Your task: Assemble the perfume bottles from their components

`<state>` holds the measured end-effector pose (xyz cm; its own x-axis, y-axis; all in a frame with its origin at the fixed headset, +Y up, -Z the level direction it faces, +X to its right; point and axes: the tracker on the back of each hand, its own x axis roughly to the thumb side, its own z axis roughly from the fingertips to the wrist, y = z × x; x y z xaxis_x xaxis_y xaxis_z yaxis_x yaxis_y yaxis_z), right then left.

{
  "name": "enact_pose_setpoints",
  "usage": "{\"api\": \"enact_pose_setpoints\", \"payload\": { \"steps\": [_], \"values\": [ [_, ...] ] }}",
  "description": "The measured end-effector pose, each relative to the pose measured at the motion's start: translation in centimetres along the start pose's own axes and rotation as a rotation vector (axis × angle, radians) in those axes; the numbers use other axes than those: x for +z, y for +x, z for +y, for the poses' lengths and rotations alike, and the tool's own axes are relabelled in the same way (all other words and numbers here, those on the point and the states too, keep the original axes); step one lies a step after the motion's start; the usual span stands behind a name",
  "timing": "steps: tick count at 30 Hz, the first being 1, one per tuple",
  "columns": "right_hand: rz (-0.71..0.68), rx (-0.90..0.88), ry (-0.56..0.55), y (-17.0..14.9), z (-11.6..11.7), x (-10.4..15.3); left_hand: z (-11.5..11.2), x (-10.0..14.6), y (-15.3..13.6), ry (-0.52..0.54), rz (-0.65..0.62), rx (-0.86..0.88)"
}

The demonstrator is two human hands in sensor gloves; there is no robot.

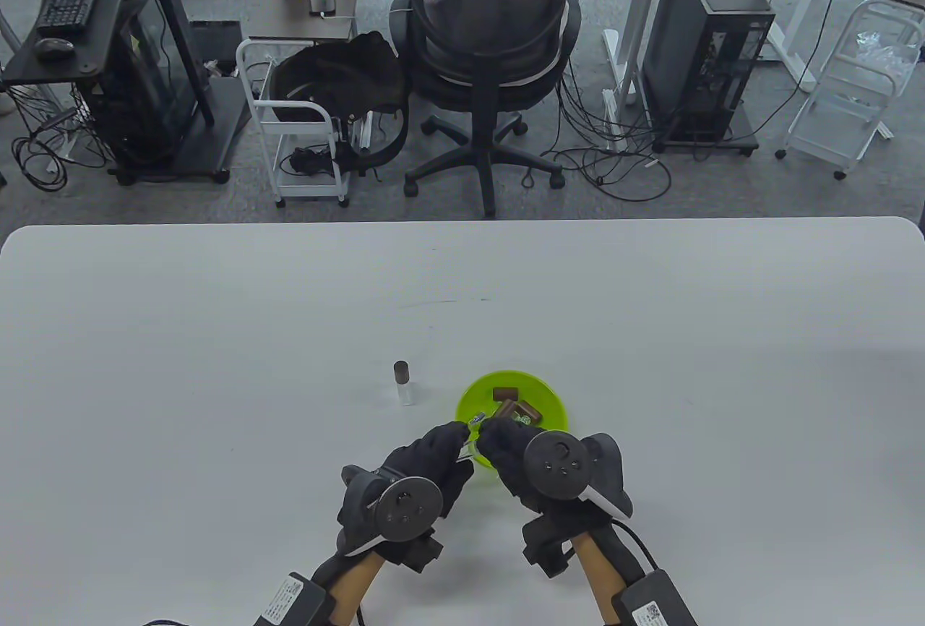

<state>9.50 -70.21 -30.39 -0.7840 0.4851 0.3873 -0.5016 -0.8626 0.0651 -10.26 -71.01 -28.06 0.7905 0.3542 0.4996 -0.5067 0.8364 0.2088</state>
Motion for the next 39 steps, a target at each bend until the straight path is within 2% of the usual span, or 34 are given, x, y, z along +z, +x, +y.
{"api": "enact_pose_setpoints", "payload": {
  "steps": [4, 6, 12, 15, 22, 29, 39],
  "values": [
    [0.026, 0.094, -0.122, -0.8, -1.3, 0.3, 0.7, 0.1, -1.2, 0.009, 0.049, 0.021],
    [0.059, 0.177, -0.13, -1.4, -1.6, -0.1, 1.0, 0.2, -1.8, 0.011, 0.071, 0.038],
    [0.16, 0.496, 0.057, -2.4, 0.0, -2.5, 1.5, 0.3, -2.5, 0.022, 0.099, 0.062],
    [0.158, 0.587, 0.082, -2.5, 1.0, -3.6, 1.5, 0.3, -2.5, 0.022, 0.1, 0.063],
    [0.212, 0.599, 0.15, -2.1, 2.0, -5.3, 1.7, 0.3, -2.7, 0.03, 0.111, 0.068],
    [0.236, 0.638, 0.245, -2.1, 3.4, -5.9, 1.8, 0.4, -2.9, 0.036, 0.122, 0.073],
    [0.274, 0.611, 0.257, -2.2, 3.6, -6.3, 1.6, 0.4, -3.0, 0.035, 0.122, 0.068]
  ]
}}
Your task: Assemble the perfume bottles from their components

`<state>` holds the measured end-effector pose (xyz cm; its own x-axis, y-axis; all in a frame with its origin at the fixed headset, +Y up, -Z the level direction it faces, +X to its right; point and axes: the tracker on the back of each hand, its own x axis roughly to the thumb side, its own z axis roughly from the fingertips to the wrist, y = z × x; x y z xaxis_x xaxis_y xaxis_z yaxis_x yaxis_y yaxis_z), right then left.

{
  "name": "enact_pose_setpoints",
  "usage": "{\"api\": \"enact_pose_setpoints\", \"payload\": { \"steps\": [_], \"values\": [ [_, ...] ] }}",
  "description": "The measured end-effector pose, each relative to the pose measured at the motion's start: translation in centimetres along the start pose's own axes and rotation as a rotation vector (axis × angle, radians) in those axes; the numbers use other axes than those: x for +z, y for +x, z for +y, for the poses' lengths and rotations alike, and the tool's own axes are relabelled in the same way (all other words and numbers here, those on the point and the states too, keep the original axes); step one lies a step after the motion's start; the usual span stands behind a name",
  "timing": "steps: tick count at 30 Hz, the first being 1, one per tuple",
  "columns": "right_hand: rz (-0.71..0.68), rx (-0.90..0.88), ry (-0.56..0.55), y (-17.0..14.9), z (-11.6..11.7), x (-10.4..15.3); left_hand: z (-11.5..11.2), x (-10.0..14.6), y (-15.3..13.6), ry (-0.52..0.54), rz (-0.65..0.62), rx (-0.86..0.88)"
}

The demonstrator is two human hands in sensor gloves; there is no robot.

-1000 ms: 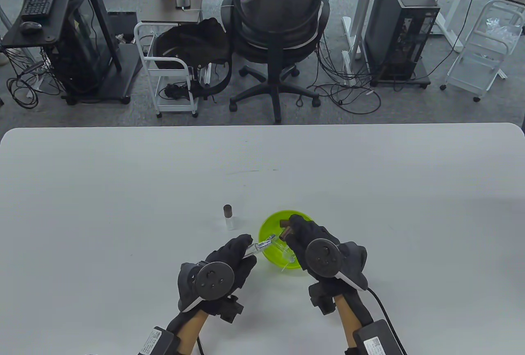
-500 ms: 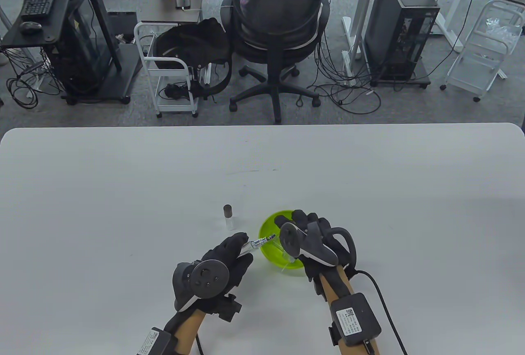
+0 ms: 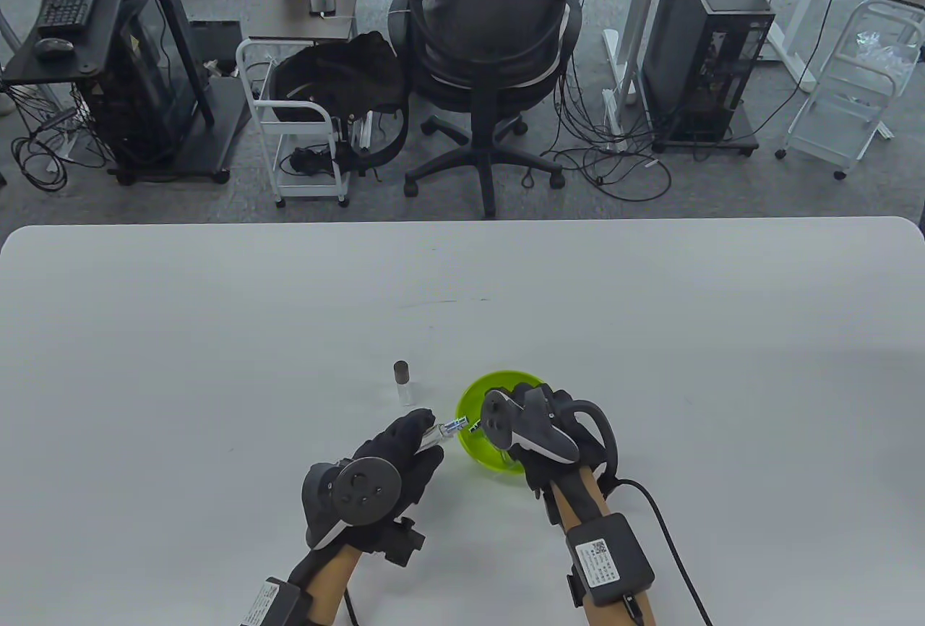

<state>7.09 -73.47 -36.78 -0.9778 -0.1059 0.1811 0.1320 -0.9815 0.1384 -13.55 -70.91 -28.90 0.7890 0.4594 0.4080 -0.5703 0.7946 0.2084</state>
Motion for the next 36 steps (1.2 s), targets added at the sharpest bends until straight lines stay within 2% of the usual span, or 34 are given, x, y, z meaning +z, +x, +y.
{"api": "enact_pose_setpoints", "payload": {
  "steps": [11, 15, 21, 23, 27, 32, 34, 36],
  "values": [
    [0.004, -0.005, 0.001, -0.2, -0.2, -0.4, -0.1, 0.1, 0.1, -0.004, -0.012, -0.012],
    [-0.015, -0.042, -0.084, -0.5, -0.1, 0.1, -0.1, 0.1, 0.1, -0.003, -0.01, -0.01],
    [-0.102, -0.154, -0.271, -2.0, -1.7, 2.7, -0.2, 0.2, 0.1, -0.004, -0.014, -0.011],
    [-0.152, -0.194, -0.359, -2.6, -2.5, 4.4, -0.2, 0.2, 0.1, -0.008, -0.017, -0.011],
    [-0.218, -0.25, -0.466, -3.4, -3.6, 7.4, -0.4, 0.2, 0.4, -0.021, -0.035, -0.018],
    [-0.274, -0.438, -0.527, -4.0, -3.1, 9.9, -1.0, 0.4, 1.1, -0.059, -0.101, -0.016],
    [-0.279, -0.401, -0.492, -3.9, -3.0, 10.1, -1.2, 0.4, 1.4, -0.066, -0.12, -0.025],
    [-0.27, -0.345, -0.517, -3.9, -2.9, 10.3, -1.3, 0.5, 1.6, -0.069, -0.133, -0.03]
  ]
}}
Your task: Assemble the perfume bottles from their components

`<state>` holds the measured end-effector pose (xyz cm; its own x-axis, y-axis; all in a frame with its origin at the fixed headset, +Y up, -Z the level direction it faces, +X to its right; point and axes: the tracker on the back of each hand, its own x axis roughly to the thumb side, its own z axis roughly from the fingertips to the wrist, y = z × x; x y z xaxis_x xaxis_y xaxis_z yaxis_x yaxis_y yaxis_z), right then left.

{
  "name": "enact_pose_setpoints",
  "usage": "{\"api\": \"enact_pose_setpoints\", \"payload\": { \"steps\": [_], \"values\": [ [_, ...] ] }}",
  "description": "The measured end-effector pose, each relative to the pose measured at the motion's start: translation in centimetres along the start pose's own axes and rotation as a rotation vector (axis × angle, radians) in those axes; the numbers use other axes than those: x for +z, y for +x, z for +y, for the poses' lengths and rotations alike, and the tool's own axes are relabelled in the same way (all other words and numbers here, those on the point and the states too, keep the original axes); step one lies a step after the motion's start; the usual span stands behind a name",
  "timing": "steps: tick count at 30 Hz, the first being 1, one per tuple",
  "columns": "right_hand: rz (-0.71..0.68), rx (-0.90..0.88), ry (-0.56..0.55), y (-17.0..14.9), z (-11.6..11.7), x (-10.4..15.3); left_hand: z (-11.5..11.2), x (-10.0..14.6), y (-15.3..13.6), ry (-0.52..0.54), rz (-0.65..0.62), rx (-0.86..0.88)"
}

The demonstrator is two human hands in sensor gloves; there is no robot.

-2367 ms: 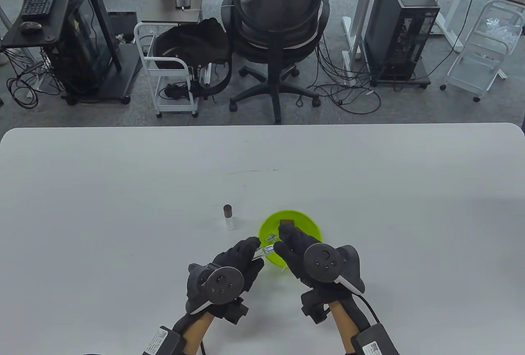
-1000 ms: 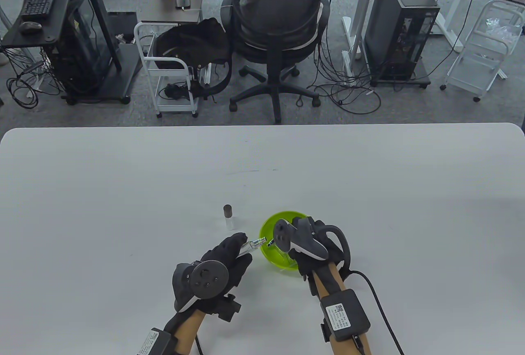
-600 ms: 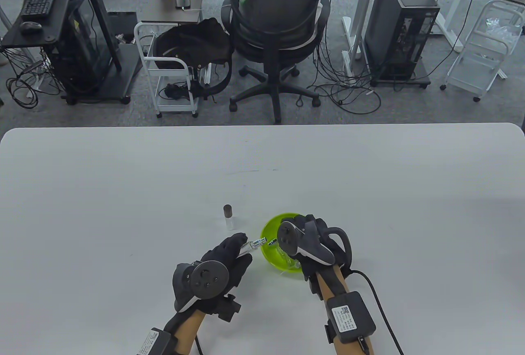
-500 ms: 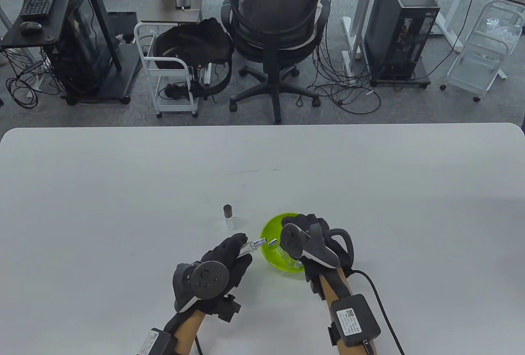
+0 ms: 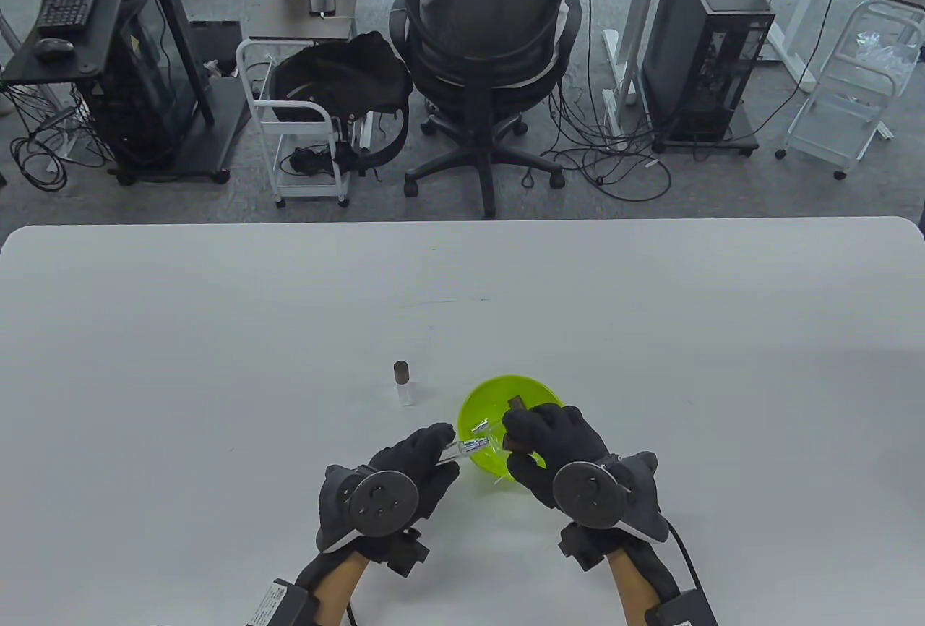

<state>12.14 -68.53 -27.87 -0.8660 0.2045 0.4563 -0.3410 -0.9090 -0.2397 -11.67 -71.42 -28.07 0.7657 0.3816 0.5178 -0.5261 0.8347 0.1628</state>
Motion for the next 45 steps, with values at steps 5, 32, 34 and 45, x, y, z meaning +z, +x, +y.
{"api": "enact_pose_setpoints", "payload": {
  "steps": [5, 32, 34, 45],
  "values": [
    [-0.015, 0.014, 0.042, 0.5, 0.6, -0.1, -0.2, 0.0, 0.3, -0.012, -0.026, -0.002],
    [-0.036, -0.146, 0.009, 2.1, 1.3, -0.3, -0.9, -0.4, 1.6, -0.006, -0.11, -0.093],
    [-0.045, -0.168, 0.013, 2.5, 0.9, -0.2, -1.4, -0.7, 1.3, -0.052, -0.073, -0.082],
    [0.025, 0.152, 0.032, 1.1, -1.8, 0.2, -2.6, -0.9, 0.2, -0.054, 0.026, -0.165]
  ]
}}
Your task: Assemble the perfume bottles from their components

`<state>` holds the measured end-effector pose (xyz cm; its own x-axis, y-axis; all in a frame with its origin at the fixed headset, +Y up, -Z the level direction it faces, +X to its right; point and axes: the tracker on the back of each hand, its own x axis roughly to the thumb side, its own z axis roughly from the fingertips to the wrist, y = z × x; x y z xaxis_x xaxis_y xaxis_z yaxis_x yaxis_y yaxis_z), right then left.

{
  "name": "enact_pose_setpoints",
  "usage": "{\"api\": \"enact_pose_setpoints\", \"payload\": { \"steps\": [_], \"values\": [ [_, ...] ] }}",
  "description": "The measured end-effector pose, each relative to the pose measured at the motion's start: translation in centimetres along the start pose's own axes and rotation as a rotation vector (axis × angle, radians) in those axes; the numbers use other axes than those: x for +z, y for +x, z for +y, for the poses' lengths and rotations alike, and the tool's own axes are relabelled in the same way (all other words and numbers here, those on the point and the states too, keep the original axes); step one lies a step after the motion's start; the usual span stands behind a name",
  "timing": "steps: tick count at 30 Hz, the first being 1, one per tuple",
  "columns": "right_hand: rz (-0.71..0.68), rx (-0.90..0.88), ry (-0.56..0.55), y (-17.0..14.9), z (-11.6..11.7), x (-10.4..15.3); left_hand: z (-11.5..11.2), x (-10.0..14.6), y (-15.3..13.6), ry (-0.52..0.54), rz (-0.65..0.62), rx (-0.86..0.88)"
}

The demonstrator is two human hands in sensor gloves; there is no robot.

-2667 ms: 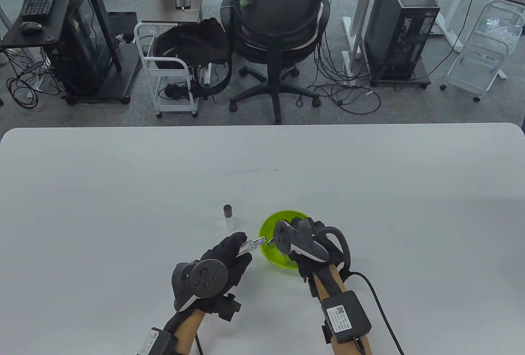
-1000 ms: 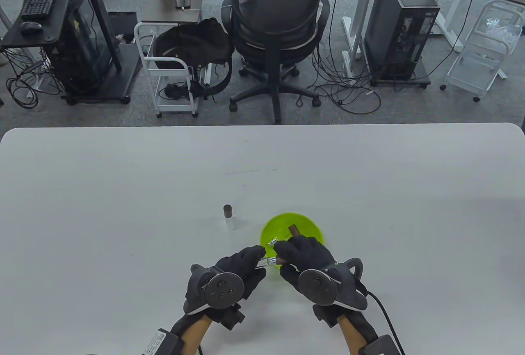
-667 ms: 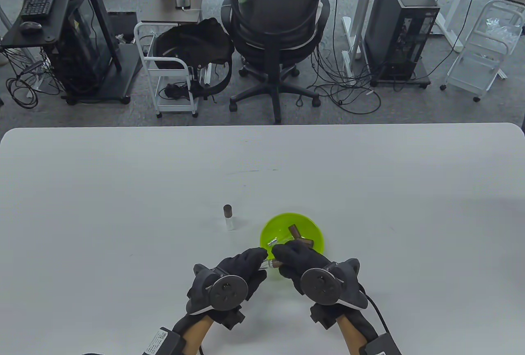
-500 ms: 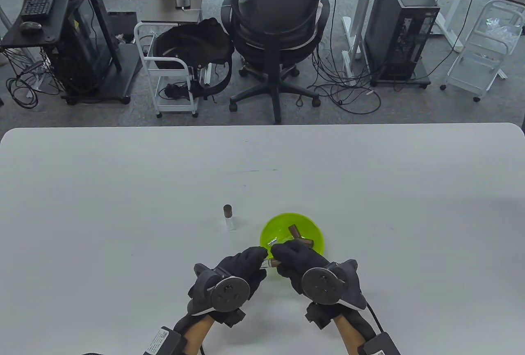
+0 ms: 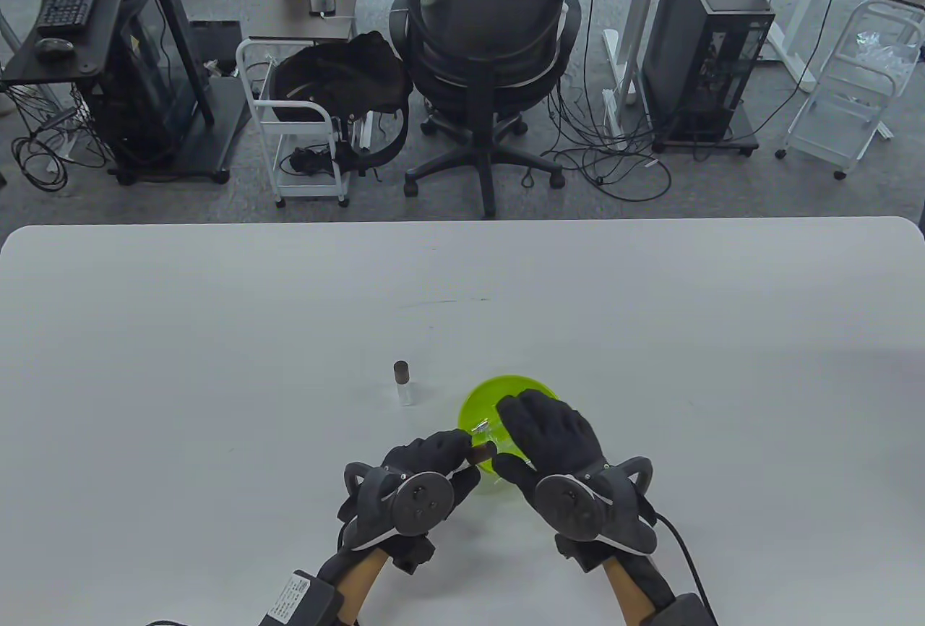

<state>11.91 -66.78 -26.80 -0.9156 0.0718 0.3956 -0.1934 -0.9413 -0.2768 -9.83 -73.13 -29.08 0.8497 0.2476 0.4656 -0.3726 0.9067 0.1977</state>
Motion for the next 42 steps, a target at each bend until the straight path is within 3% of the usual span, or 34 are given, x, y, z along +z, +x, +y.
{"api": "enact_pose_setpoints", "payload": {
  "steps": [2, 7, 10, 13, 18, 22, 27, 32, 42],
  "values": [
    [0.077, 0.069, 0.073, -2.4, 0.6, 0.8, 0.6, 0.1, -0.8, 0.039, 0.044, 0.019],
    [0.213, 0.034, 0.179, -6.7, 3.4, 2.9, 2.3, 0.1, -2.7, 0.146, 0.155, 0.041],
    [0.249, 0.079, 0.251, -7.5, 4.2, 3.2, 3.6, -0.3, -4.3, 0.129, 0.261, 0.001],
    [0.268, 0.063, 0.252, -7.5, 4.3, 3.0, 4.6, -0.3, -6.2, 0.264, 0.325, 0.027],
    [0.276, 0.024, 0.236, -7.1, 4.1, 2.8, 4.6, -0.7, -9.8, 0.341, 0.498, 0.04],
    [0.275, 0.026, 0.235, -6.9, 4.1, 2.8, 2.8, -2.2, -12.3, 0.264, 0.637, 0.056],
    [0.276, 0.035, 0.234, -7.1, 4.3, 2.9, 1.0, -4.2, -13.5, 0.157, 0.755, -0.056],
    [0.272, 0.038, 0.227, -7.2, 4.4, 3.1, -0.3, -5.7, -13.7, 0.08, 0.801, -0.151],
    [0.269, 0.033, 0.214, -7.3, 4.5, 3.2, -1.9, -6.5, -14.2, 0.003, 0.869, -0.216]
  ]
}}
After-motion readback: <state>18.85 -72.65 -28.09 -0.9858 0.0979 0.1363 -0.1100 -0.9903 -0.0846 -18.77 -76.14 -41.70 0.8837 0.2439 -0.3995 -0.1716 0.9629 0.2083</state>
